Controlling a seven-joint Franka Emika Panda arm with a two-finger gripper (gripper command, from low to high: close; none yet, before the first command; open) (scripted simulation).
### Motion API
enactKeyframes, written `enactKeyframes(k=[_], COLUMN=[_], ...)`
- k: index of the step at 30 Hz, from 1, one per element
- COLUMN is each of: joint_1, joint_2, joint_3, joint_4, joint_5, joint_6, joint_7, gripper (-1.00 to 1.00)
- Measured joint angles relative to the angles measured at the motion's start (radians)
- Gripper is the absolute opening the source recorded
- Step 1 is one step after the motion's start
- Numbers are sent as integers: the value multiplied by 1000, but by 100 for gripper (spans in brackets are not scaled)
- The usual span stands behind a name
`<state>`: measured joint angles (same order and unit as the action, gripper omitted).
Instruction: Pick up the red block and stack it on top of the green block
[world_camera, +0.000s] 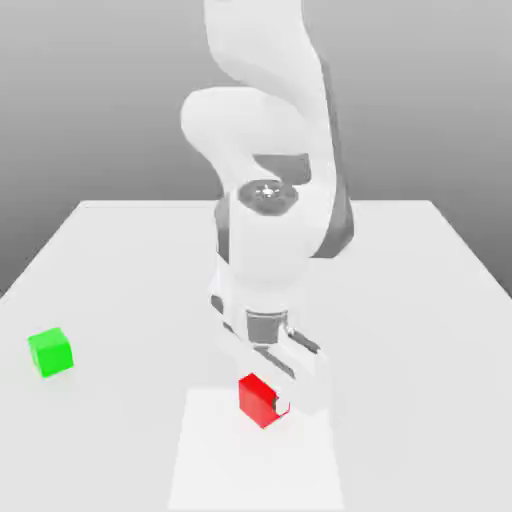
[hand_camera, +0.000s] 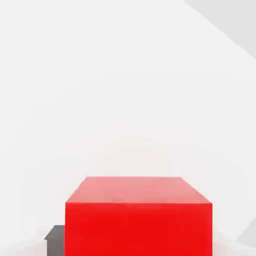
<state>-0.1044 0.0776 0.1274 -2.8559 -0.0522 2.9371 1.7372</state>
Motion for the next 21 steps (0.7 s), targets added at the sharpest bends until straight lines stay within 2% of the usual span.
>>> enactKeyframes(k=[4,21], joint_1=[6,-551], joint_2=[-124,-159], joint_3=[-20,-399], joint_4=[-16,115], joint_5=[65,7], joint_6=[-109,-273], joint_7=[-53,-185], gripper=[-100,-100])
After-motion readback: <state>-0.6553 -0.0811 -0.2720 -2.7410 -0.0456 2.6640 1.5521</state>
